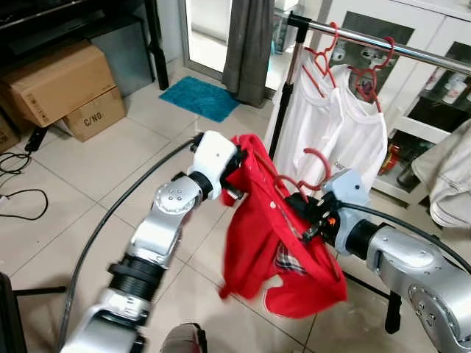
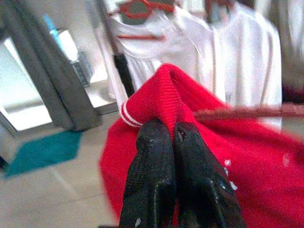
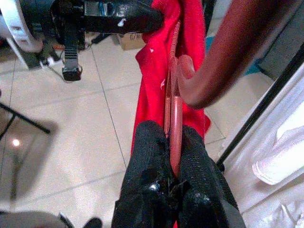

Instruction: Hang hanger

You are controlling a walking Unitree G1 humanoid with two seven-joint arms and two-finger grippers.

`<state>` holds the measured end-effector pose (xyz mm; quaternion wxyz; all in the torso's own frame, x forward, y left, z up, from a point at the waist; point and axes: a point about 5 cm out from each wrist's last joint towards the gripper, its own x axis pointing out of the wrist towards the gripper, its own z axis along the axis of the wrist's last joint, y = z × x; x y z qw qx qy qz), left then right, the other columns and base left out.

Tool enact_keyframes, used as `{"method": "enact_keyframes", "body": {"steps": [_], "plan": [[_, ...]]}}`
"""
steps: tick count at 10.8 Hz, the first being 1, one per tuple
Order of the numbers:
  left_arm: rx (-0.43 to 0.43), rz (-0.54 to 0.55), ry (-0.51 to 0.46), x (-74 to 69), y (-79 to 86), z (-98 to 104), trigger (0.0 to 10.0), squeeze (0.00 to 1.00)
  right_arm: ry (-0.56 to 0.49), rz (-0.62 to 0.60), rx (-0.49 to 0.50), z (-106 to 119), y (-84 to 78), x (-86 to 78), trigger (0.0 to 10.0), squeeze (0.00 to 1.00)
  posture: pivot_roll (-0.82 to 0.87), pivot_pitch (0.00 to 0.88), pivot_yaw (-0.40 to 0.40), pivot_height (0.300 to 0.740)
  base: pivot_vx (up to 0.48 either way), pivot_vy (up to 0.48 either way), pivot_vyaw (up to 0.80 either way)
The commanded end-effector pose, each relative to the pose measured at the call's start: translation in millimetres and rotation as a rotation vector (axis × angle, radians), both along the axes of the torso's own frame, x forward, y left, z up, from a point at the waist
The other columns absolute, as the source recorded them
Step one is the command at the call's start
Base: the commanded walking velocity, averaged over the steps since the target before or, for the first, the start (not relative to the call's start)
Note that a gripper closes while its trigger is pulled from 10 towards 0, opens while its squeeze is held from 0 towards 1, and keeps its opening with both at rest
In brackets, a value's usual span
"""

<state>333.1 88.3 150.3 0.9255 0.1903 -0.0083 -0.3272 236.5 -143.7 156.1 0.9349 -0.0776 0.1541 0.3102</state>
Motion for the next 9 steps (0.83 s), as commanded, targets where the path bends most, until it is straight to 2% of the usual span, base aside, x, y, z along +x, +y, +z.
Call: {"method": "enact_keyframes", "body": {"steps": [1, 2, 3, 4, 6, 7, 9], "plan": [[0.097, -0.044, -0.047, 0.8, -3.8, 3, 0.0, 0.0, 0.024, -0.004, -0.034, -4, -2.6, -1.9, 10.0, 0.0, 0.02, 0.074, -0.014, 0.74, 0.0, 0.0, 0.0], [0.258, -0.093, -0.041, -2.8, -0.2, -9, 0.0, 0.0, 0.02, -0.01, -0.031, -3, -3.4, -1.5, 10.0, 0.0, 0.02, 0.075, -0.013, 0.74, 0.0, 0.0, 0.0], [0.3, -0.068, -0.035, -2.6, 7.0, -13, 0.0, 0.0, 0.016, -0.013, -0.021, -2, -4.1, -1.2, 10.0, 0.0, 0.02, 0.076, -0.012, 0.74, 0.0, 0.0, 0.0], [0.299, -0.073, -0.065, -3.3, 7.7, -10, 0.0, 0.0, 0.018, -0.011, -0.024, -2, -4.5, -1.1, 10.0, 0.0, 0.02, 0.077, -0.015, 0.74, 0.0, 0.0, 0.0], [0.239, -0.206, -0.156, -13.9, -15.3, 6, 0.0, 0.0, 0.048, 0.002, -0.044, -6, -2.4, -1.1, 10.0, 0.0, 0.02, 0.078, -0.02, 0.74, 0.0, 0.0, 0.0], [0.217, -0.234, -0.186, -16.4, -24.9, 12, 0.0, 0.0, 0.067, 0.014, -0.062, -9, -1.5, -2.1, 10.0, 0.0, 0.02, 0.078, -0.02, 0.74, 0.0, 0.0, 0.0], [0.236, -0.298, -0.181, -20.7, -32.7, 11, 0.0, 0.0, 0.096, 0.012, -0.089, -14, -3.0, -4.1, 10.0, 0.0, 0.02, 0.076, -0.019, 0.74, 0.0, 0.0, 0.0]]}}
